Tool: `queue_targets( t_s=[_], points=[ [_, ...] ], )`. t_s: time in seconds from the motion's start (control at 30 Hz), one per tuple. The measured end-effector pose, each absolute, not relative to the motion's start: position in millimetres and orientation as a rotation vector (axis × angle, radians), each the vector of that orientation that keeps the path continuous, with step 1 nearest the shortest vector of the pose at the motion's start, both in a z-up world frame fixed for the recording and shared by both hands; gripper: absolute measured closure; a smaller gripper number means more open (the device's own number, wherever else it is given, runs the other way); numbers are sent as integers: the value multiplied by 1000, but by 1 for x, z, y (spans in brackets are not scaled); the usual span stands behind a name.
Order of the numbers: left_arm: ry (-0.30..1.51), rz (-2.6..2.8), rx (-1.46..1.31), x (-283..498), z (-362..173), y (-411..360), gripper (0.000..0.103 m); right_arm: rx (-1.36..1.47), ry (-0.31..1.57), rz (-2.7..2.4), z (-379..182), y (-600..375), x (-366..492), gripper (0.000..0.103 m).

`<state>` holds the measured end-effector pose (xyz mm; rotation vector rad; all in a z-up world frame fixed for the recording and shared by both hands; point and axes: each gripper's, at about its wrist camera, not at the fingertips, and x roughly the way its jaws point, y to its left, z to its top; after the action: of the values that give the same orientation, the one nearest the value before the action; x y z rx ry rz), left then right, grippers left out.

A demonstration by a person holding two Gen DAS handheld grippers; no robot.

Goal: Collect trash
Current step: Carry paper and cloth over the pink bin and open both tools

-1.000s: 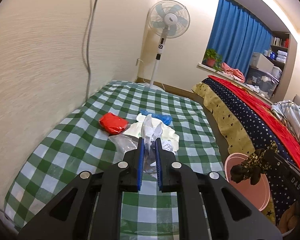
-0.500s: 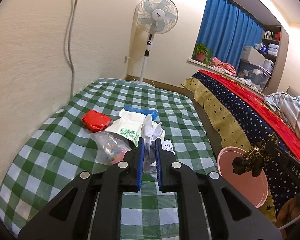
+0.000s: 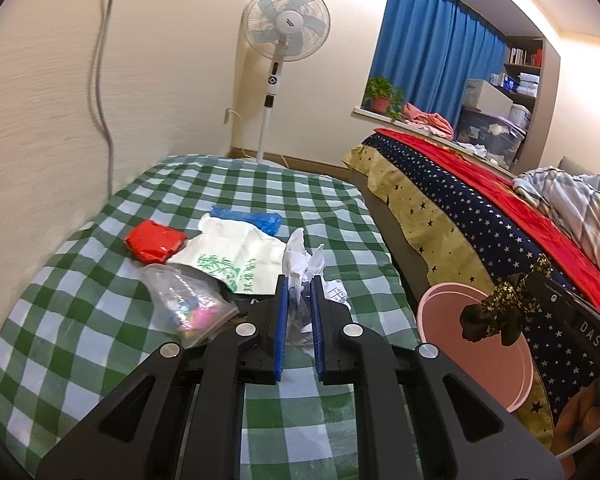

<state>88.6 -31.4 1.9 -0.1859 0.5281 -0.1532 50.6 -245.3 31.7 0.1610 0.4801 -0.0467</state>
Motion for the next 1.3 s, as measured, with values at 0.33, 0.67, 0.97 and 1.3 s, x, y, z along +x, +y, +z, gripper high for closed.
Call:
queue_targets(
  t_s=[0.33, 0.67, 0.97, 1.3],
  points=[
    [538, -193, -185, 99, -3, -47, 92, 153, 495, -89, 23, -254, 56, 100],
    [542, -243, -172, 109, -7, -69, 92, 160, 496, -146, 18, -269, 58, 100],
    [538, -337, -149, 113, -8, -103, 92, 183, 498, -237, 13, -294, 59, 100],
    [540, -447, -146, 116, -11, -135, 92, 199, 507, -311, 10, -315, 57, 100]
  ],
)
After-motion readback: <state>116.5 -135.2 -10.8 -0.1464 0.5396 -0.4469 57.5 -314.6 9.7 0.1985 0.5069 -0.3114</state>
